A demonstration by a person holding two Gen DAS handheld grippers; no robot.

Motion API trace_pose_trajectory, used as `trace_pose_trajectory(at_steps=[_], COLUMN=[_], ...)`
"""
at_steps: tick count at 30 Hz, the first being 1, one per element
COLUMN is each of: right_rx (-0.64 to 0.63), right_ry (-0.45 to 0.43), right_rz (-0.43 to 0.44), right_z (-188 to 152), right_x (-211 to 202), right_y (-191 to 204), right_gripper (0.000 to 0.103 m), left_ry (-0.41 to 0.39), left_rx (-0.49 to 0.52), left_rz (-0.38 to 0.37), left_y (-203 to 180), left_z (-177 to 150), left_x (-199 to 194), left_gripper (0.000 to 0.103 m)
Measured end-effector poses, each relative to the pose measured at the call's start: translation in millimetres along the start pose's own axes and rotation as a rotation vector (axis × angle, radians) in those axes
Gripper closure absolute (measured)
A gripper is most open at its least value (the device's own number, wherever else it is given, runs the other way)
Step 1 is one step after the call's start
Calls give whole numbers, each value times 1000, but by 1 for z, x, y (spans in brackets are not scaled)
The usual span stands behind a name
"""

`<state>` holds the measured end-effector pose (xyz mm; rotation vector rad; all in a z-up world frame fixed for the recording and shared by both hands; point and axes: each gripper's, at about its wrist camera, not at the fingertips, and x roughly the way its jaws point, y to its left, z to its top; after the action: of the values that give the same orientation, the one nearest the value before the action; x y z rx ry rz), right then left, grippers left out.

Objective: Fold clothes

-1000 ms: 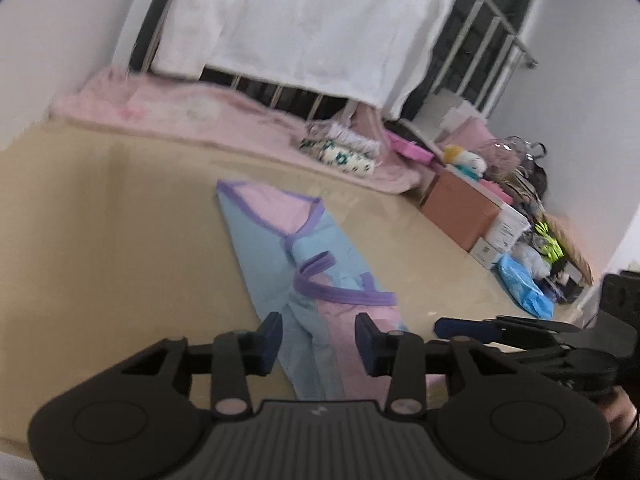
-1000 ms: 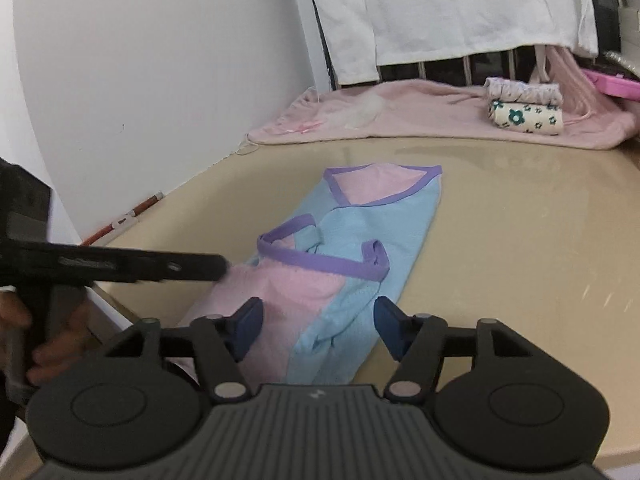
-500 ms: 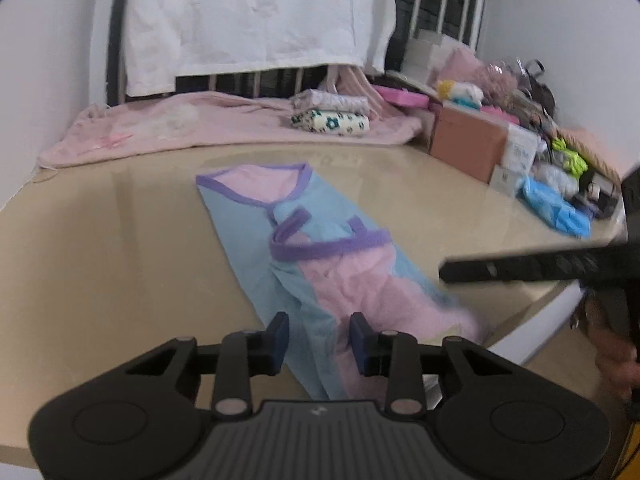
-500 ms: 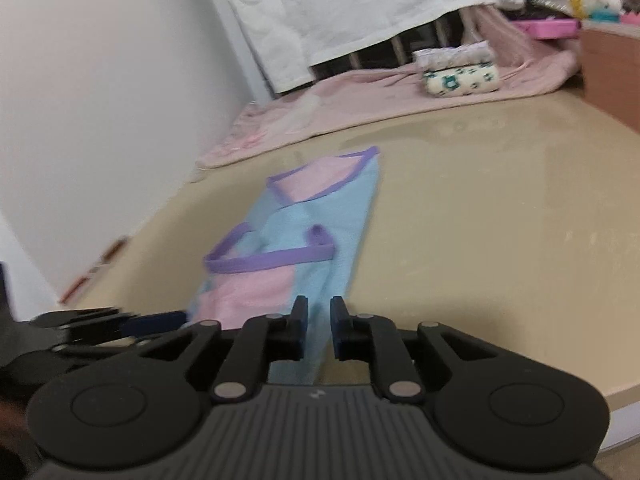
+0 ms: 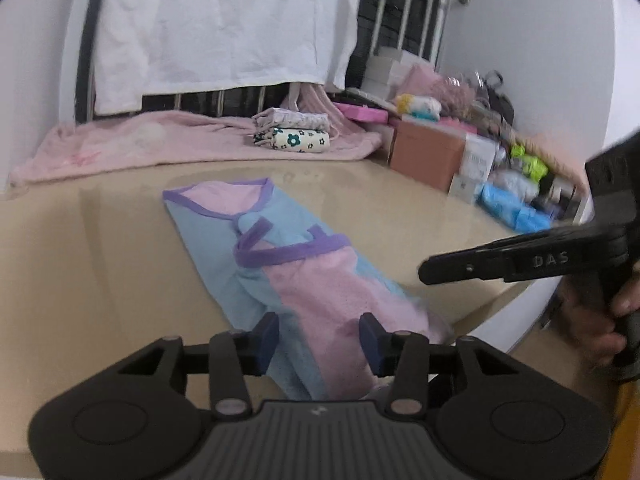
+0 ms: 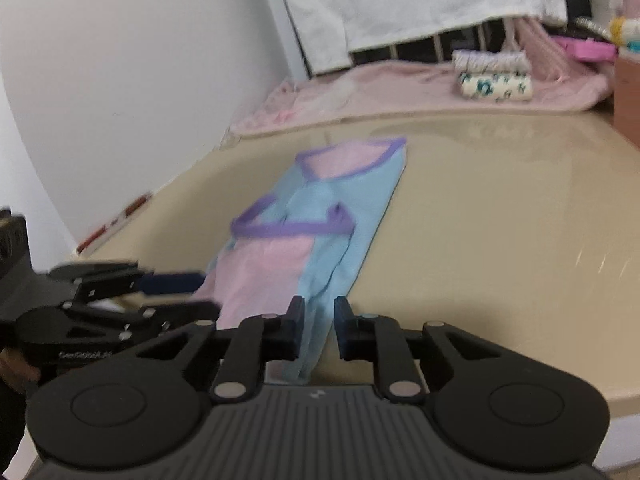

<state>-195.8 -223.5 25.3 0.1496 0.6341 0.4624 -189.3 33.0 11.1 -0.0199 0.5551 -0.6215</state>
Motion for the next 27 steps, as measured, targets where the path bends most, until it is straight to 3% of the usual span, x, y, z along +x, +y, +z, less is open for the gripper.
trace_pose_trajectory(at_steps=[2,4,6,11,15,18,21,25,27], right_rx=[-21,-52,-84,-159,-201,-238,-281,-338,-367], right_ry=[-27,-38,-25,19,27,28,37,48,54], right_rz=[11,19,13,-57,-96,-55,-13,44,73], right_z=[8,17,25,36,43,34,24,11,4], right_x=[5,19,36,67,81,69,57,42,35], right_y=[1,1,1,8,11,11,10,10,9], right_gripper=[74,66,66,69,69,68,61,65,71], left_ry=[-12,-6,5,98,46,-46,-83,-54,-9], left_rx=[-27,24,74,70,62,-27,-48,45,106], left_rz=[-35,-10,33,94,114,49,-91,-239,-245], left_y=[4,0,-4,3,6,22,36,21,11], left_z=[10,21,31,28,22,24,26,14,8], left_x=[-1,8,21,50,42,14,-15,-16,-7], left_gripper=[60,60,61,63,63,60,60,59,60])
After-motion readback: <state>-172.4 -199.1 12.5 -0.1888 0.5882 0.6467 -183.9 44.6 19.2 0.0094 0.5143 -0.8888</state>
